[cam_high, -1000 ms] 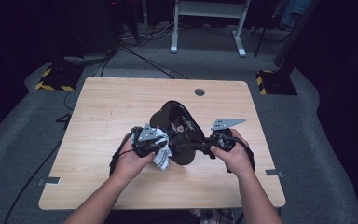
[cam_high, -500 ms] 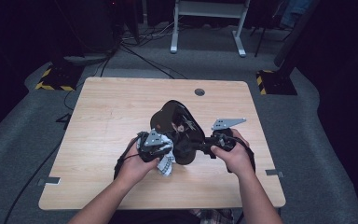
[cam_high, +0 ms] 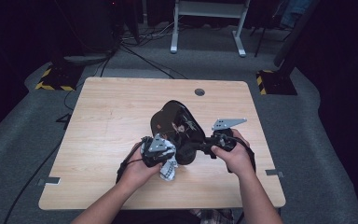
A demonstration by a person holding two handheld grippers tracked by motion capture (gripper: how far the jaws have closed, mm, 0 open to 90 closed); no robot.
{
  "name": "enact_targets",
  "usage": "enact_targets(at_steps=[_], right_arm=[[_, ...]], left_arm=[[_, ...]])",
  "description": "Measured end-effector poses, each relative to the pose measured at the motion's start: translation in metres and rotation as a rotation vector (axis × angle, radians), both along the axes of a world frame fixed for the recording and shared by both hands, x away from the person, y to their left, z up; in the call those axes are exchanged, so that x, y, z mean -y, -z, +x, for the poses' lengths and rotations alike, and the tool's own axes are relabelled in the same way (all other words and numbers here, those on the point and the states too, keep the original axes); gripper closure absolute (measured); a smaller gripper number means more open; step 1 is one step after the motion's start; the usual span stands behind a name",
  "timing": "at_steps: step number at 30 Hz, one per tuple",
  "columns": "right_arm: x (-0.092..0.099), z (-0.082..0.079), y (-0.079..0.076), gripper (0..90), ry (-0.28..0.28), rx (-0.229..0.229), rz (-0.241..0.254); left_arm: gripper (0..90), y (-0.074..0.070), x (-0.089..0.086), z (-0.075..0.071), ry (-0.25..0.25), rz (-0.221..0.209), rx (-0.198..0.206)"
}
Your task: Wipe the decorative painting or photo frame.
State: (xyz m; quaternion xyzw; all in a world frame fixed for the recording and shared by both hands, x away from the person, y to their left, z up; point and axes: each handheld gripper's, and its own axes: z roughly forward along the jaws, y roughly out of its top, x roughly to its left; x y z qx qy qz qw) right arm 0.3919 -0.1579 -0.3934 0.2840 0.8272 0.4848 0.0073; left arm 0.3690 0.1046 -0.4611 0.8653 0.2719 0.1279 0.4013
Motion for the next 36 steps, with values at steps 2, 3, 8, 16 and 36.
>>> enact_targets(at_steps=[2, 3, 8, 16, 36], right_arm=[[0.000, 0.000, 0.000, 74.7, 0.000, 0.000, 0.000], [-0.001, 0.000, 0.000, 74.7, 0.001, -0.001, 0.000], [0.000, 0.000, 0.000, 74.7, -0.002, 0.000, -0.002], [0.000, 0.000, 0.000, 74.7, 0.000, -0.002, -0.003], [0.000, 0.000, -0.001, 74.7, -0.004, 0.002, -0.003]], left_arm=[[75.7, -0.002, 0.000, 0.001, 0.003, 0.004, 0.001], [75.7, -0.006, 0.001, 0.000, 0.000, 0.001, 0.010], [75.6, -0.013, 0.004, -0.001, 0.006, 0.006, 0.041], [75.8, 0.012, 0.003, -0.002, 0.013, 0.005, -0.022], [75.9, 0.018, 0.004, -0.004, 0.014, 0.031, -0.026]])
